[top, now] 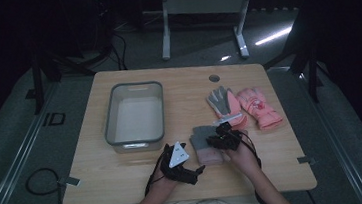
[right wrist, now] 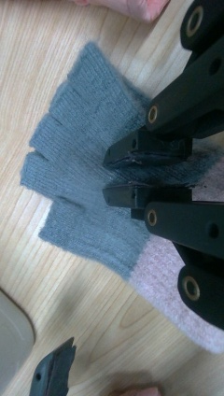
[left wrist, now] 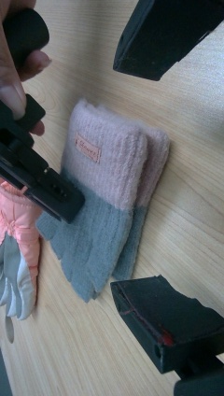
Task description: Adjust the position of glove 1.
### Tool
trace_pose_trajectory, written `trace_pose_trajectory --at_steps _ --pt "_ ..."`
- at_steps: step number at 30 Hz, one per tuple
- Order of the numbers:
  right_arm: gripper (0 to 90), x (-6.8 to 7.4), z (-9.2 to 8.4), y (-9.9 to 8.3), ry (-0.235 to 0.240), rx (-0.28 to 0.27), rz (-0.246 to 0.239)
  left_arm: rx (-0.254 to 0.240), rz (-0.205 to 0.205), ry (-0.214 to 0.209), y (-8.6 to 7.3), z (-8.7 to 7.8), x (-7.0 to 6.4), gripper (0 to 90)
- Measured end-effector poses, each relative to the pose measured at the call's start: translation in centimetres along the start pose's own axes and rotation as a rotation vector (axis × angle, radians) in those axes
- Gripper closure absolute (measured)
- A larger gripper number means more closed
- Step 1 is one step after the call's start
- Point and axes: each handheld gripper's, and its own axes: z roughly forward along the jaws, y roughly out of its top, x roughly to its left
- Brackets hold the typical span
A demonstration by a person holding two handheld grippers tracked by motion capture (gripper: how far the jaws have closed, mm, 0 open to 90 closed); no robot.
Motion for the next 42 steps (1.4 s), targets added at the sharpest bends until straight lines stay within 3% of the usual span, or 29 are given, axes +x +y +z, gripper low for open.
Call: trace_pose_trajectory --at_steps 6,14,17,19,23,26,27,30,32,35,38,39,40,41,42 --pt "78.9 -0.1 0.2 0.0 0.004 0.009 -0.011 0.008 -0.005 -0.002 0.0 0.1 0.1 0.0" --pt "76.8 0.2 0.7 0.1 0.015 0.013 -0.024 0.015 0.001 0.029 0.1 0.2 -0.1 0.0" --pt "75.2 0.2 0.7 0.1 0.017 0.011 -0.021 0.01 -0.008 0.051 0.1 0.2 -0.1 0.0" --pt "73.6 0.2 0.5 0.2 0.02 0.011 -0.017 -0.011 0.007 0.042 0.1 0.0 -0.2 0.0" --pt "69.9 -0.3 -1.4 0.9 0.043 -0.041 -0.014 -0.041 0.047 -0.06 0.6 0.0 -0.5 0.0" --pt "68.3 -0.9 -2.6 1.5 0.041 -0.07 -0.009 -0.034 0.059 -0.076 1.2 0.1 -0.9 4.8" --pt "63.6 -2.1 -3.6 2.4 0.027 -0.101 0.006 -0.022 0.048 -0.115 1.9 0.4 -1.1 4.8" --pt "62.9 -2.7 -3.8 2.8 0.029 -0.11 0.016 0.025 0.037 -0.152 2.8 0.9 -1.3 6.4" --pt "61.5 -3.1 -3.3 3.0 0.031 -0.095 0.026 0.097 0.088 -0.139 3.5 1.4 -1.5 6.8" --pt "58.6 -3.5 -2.2 3.0 0.023 -0.065 0.047 0.139 0.171 -0.196 3.9 2.2 -1.4 6.9" --pt "57.4 -3.8 -1.3 3.1 0.008 -0.043 0.057 0.158 0.186 -0.209 4.0 2.6 -1.4 6.9" --pt "53.6 -4.1 -0.1 3.2 -0.007 -0.022 0.07 0.195 0.257 -0.218 4.1 3.5 -1.2 8.1" --pt "53.6 -4.1 -0.1 3.2 -0.007 -0.022 0.07 0.195 0.257 -0.218 4.1 3.5 -1.2 10.6" --pt "50.7 -4.2 0.6 3.2 -0.031 -0.008 0.07 0.211 0.311 -0.189 3.9 3.9 -1.2 12.9" --pt "50.5 -4.3 1.0 3.2 -0.032 0.003 0.077 0.215 0.322 -0.166 3.8 4.0 -1.3 14.6"
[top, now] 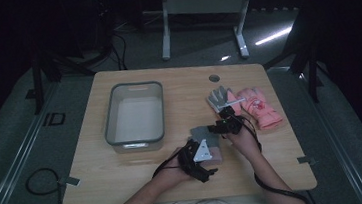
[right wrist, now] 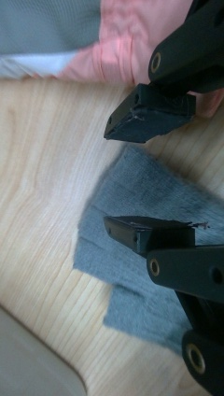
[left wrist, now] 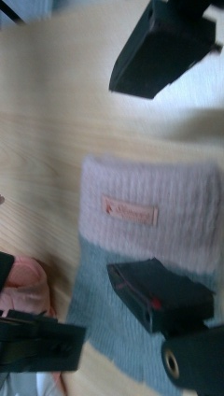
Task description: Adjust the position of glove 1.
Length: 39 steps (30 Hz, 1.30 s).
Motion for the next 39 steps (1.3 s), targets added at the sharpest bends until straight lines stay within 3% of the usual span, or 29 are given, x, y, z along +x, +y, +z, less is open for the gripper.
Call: trace_pose_trajectory --at_steps 1,3,6,7,12,15,19,20,22,24,26,28,33,38,39 --pt "49.2 0.0 0.3 0.0 -0.004 0.004 -0.002 0.0 0.0 0.0 0.0 0.0 0.0 15.3" --pt "46.5 0.1 0.8 0.0 -0.022 0.019 -0.007 0.023 0.035 0.04 -0.1 0.5 -0.3 20.6" --pt "45.0 0.3 1.3 0.0 -0.022 0.034 -0.002 0.044 0.062 0.047 -0.3 0.8 -0.4 22.2" --pt "44.3 0.3 1.6 -0.2 -0.022 0.046 0.004 0.05 0.09 0.059 -0.6 0.8 -0.6 23.5" --pt "43.4 0.5 2.0 -0.4 -0.012 0.05 0.03 0.071 0.14 0.093 -0.7 0.9 -0.7 36.8" --pt "43.4 0.6 2.0 -0.4 -0.012 0.051 0.029 0.078 0.141 0.085 -0.6 0.9 -0.6 38.2" --pt "47.9 0.7 2.1 -0.2 0.014 0.066 0.043 0.082 0.11 0.036 -0.5 0.5 0.3 57.8" --pt "49.2 0.7 2.1 -0.2 0.023 0.071 0.046 0.069 0.08 0.001 -0.6 0.2 1.0 57.8" --pt "53.4 0.6 2.1 -0.1 0.07 0.082 0.064 0.066 0.073 -0.021 -0.6 0.2 1.4 64.3" --pt "59.2 0.7 2.2 -0.1 0.125 0.094 0.093 0.067 0.063 -0.04 -0.6 0.2 1.6 66.1" --pt "59.2 0.8 2.3 -0.1 0.15 0.096 0.099 0.067 0.063 -0.04 -0.6 0.2 1.6 66.7" --pt "67.4 1.2 2.6 0.1 0.2 0.103 0.109 0.068 0.045 -0.062 -0.6 0.2 2.0 68.0" --pt "72.8 1.4 1.9 0.5 0.218 0.075 0.088 0.08 0.031 -0.075 -0.4 -0.1 2.3 69.1" --pt "73.2 1.2 1.1 0.7 0.237 0.05 0.087 0.102 0.07 -0.072 0.1 -1.0 2.6 69.2" --pt "73.2 1.1 0.3 1.0 0.243 0.023 0.079 0.088 0.088 -0.056 0.7 -2.1 2.7 69.1"
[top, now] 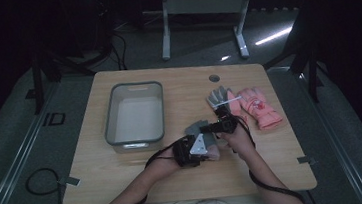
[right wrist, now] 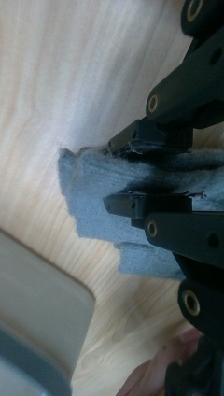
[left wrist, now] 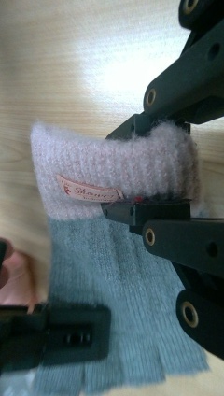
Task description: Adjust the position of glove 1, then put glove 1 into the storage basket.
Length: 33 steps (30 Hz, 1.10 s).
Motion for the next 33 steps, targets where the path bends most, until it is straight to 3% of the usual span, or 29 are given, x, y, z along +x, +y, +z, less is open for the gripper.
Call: trace_pose_trajectory --at_steps 2,5,15,21,25,33 --pt "73.2 0.1 -0.2 0.1 -0.001 -0.004 0.001 0.003 0.009 0.001 0.2 -0.4 0.1 69.1" --pt "73.3 0.5 -1.0 0.4 0.036 -0.036 0.002 0.015 0.032 -0.026 0.8 -1.8 0.8 69.1" --pt "73.4 1.2 -2.2 1.5 0.041 -0.073 -0.005 -0.002 0.043 -0.066 1.6 -3.8 2.7 69.1" --pt "73.4 1.7 -2.8 2.6 0.041 -0.098 -0.016 -0.009 0.061 -0.067 2.0 -5.2 3.8 69.0" --pt "73.4 2.3 -2.9 3.5 0.032 -0.112 -0.029 0.01 0.112 -0.04 2.2 -6.4 4.6 69.0" --pt "73.4 3.8 -2.9 5.7 0.019 -0.131 -0.067 0.045 0.129 -0.019 2.3 -8.2 5.9 68.9"
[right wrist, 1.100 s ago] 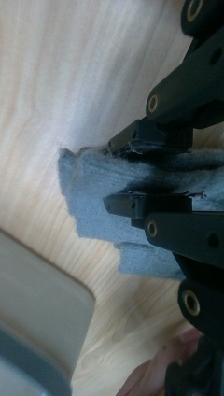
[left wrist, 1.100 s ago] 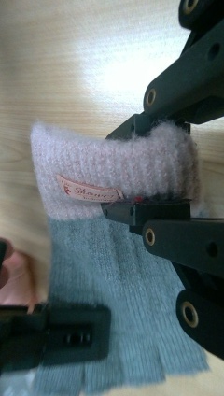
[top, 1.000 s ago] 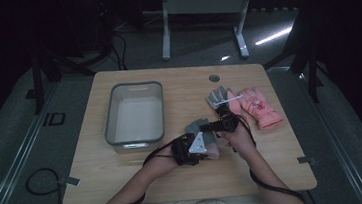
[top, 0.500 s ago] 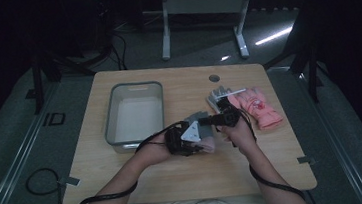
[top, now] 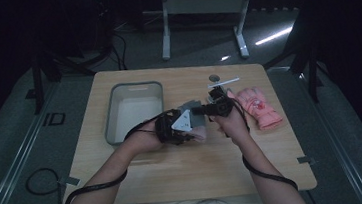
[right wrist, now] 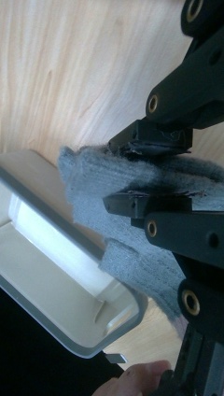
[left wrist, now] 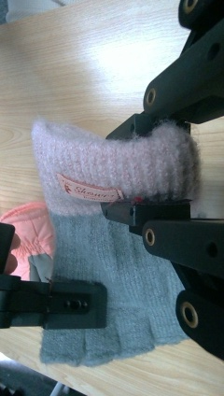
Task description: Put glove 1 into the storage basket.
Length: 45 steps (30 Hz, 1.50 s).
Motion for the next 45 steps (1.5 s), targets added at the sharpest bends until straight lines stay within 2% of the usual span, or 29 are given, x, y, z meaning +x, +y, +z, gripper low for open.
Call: trace_pose_trajectory --at_steps 13,15,23,25,31,34,36,38,39,44,45 --pt "73.4 2.2 1.4 2.9 0.013 -0.019 -0.038 0.044 0.002 0.033 -1.0 -2.8 1.3 68.9" --pt "73.4 2.7 1.8 3.6 0.021 -0.017 -0.044 0.057 0.015 0.047 -1.5 -3.5 1.5 68.9" --pt "73.5 4.6 3.2 5.2 0.035 -0.008 -0.092 0.073 0.017 0.068 -3.1 -5.3 1.7 68.9" --pt "73.5 5.2 3.7 5.6 0.037 -0.004 -0.109 0.077 0.012 0.073 -3.6 -5.8 1.7 68.9" --pt "73.5 6.5 5.5 6.6 0.062 0.006 -0.122 0.09 0.001 0.084 -5.0 -6.9 1.9 68.9" --pt "73.6 7.2 6.5 7.1 0.071 0.014 -0.13 0.113 -0.011 0.093 -6.3 -7.5 2.2 68.8" --pt "73.6 7.6 7.3 7.6 0.079 0.021 -0.138 0.118 -0.014 0.091 -6.6 -7.7 2.3 68.8" --pt "73.6 7.6 7.3 7.6 0.079 0.021 -0.138 0.119 -0.018 0.095 -6.9 -7.8 2.4 68.8" --pt "73.6 8.4 8.4 8.2 0.08 0.025 -0.156 0.137 -0.021 0.097 -7.8 -8.2 2.7 68.8" --pt "73.7 8.9 9.9 8.6 0.079 0.037 -0.164 0.156 -0.033 0.092 -8.8 -8.0 3.1 68.7" --pt "73.7 8.9 10.3 8.6 0.079 0.041 -0.165 0.17 -0.048 0.079 -9.3 -7.7 3.3 68.7"
